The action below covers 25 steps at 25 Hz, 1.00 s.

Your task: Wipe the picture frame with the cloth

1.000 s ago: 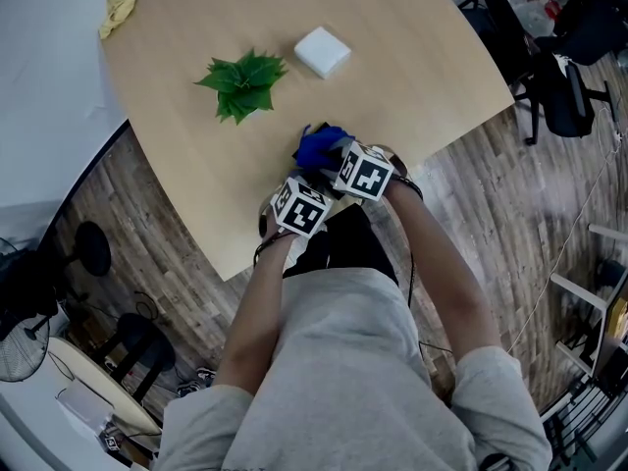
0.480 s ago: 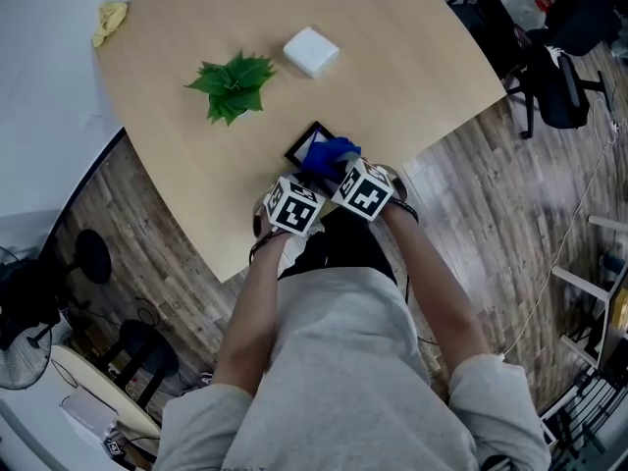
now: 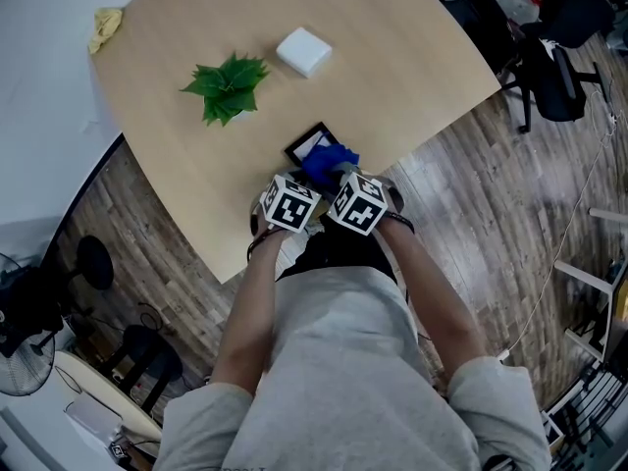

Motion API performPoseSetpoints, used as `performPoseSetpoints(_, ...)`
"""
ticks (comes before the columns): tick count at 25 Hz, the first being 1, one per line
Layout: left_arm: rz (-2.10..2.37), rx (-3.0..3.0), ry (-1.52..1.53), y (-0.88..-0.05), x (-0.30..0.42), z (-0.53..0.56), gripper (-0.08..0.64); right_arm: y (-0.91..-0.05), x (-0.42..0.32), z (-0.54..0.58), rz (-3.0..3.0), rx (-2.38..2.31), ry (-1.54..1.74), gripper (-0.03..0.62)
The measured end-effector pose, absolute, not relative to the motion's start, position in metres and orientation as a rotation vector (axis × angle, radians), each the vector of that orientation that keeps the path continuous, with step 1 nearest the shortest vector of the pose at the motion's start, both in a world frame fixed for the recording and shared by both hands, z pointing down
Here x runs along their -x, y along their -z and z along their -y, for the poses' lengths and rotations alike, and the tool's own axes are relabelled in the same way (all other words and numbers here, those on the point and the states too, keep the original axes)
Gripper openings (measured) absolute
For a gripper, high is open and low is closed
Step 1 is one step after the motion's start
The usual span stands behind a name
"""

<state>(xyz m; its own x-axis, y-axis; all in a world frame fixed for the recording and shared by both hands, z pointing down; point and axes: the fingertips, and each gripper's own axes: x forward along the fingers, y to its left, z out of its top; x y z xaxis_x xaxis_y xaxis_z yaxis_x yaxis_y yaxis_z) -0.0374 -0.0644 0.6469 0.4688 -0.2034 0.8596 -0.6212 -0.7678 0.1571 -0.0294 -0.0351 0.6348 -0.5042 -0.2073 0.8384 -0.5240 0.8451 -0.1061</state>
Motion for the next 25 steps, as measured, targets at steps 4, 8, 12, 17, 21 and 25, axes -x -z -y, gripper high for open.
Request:
performPoseSetpoints(4,0.68,-2.269,-1.234,-0.648,0.038,0.064,0.052,-0.633,0.033,0.027,2.095,-0.508,-0.372,0.074)
performPoseSetpoints(8,0.674,-2.272,-1.233,-0.648,0.038,0.064,0.052,-0.631,0.038,0.019,2.088,-0.497,-0.329,0.074)
performPoseSetpoints(12,0.668,-2.276,-1.225,-0.648,0.038,0.065,0.052,-0.631,0.042,0.011,2.089,-0.492,-0.309,0.074)
performPoseSetpoints(17,0.663,-2.284,-1.223,-0.647,0.038,0.064,0.052,-0.631,0.045,0.001,2.093,-0.505,-0.331,0.074)
performPoseSetpoints(21,0.662,-2.287,-1.218,-0.647,0.039,0.065,0.052,-0.635,0.052,-0.007,2.063,-0.48,-0.322,0.074)
performPoseSetpoints(25,0.635,-2.302,-1.237,-0.646,0.038,0.065,0.052,-0.636,0.048,-0.011,2.055,-0.509,-0.365,0.075)
